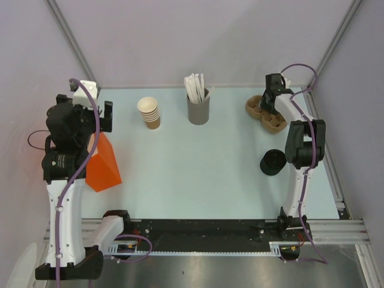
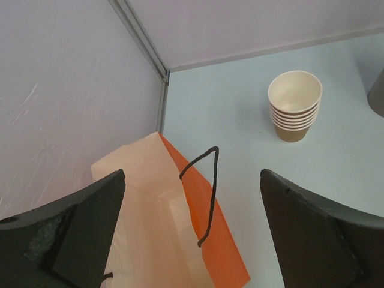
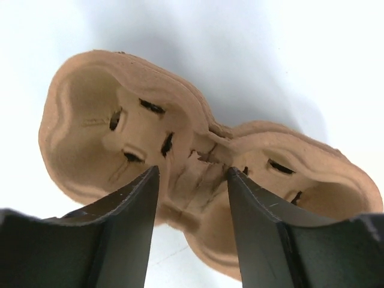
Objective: Pack the takeout coffee
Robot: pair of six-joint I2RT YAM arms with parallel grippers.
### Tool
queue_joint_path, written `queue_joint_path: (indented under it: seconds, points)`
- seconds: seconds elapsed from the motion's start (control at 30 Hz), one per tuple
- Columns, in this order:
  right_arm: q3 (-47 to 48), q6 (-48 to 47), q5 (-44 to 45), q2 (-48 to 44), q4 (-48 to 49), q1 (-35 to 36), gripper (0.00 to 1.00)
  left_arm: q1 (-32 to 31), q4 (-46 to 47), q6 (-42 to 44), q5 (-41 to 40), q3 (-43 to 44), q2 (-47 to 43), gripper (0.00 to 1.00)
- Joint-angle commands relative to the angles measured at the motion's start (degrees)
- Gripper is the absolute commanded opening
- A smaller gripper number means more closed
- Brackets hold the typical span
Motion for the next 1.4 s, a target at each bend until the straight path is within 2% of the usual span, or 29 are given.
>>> queue_joint_path:
  seconds: [0.0, 0.17, 0.3, 0.47, 0.63, 0.77, 0.8, 0.93, 1.03, 1.37]
  points:
    - [4.0, -2.1, 2.4, 1.8, 0.6, 0.2, 0.48, -0.2, 1.2, -1.3, 0.7, -0.6, -0.5, 0.99]
    - [5.5, -5.0, 2.9, 2.4, 1.3, 0.6, 0.41, -0.2, 1.4, -1.5, 0.9, -1.0, -0.5, 0.99]
    - [7.3, -10.8, 3.1, 2.6, 2.3, 1.4, 0.38, -0.2, 1.5, -1.5, 0.9, -1.3, -0.6, 0.99]
    - [11.0, -16.3, -2.9, 4.7, 2.4, 1.5, 0.33, -0.1, 1.7, -1.5, 0.9, -1.6, -0.7, 0.99]
    - [15.6, -23.8, -7.6, 8.4, 1.8, 1.5, 0.33, -0.1, 1.6, -1.7, 0.9, -1.9, -1.0, 0.99]
    - [18.0, -25.0, -7.7, 8.2, 0.7, 1.4, 0.41, -0.1, 1.4, -1.7, 1.1, -1.8, -1.0, 0.99]
    - [17.5, -24.9, -7.8, 7.4, 0.4, 1.5, 0.46, -0.1, 1.5, -1.6, 1.1, -1.9, -1.0, 0.99]
    - [14.7, -24.1, -7.0, 3.7, -0.4, 2.2, 0.56, -0.1, 1.5, -1.7, 1.2, -1.8, -1.0, 0.99]
    - [11.7, -23.7, -5.3, 2.0, 0.5, 2.6, 0.59, -0.1, 1.5, -1.9, 1.6, -2.1, -1.0, 0.99]
    - [10.4, -22.5, -0.9, 4.6, 1.0, 2.1, 0.59, -0.1, 1.3, -2.1, 2.2, -2.5, -1.5, 1.0]
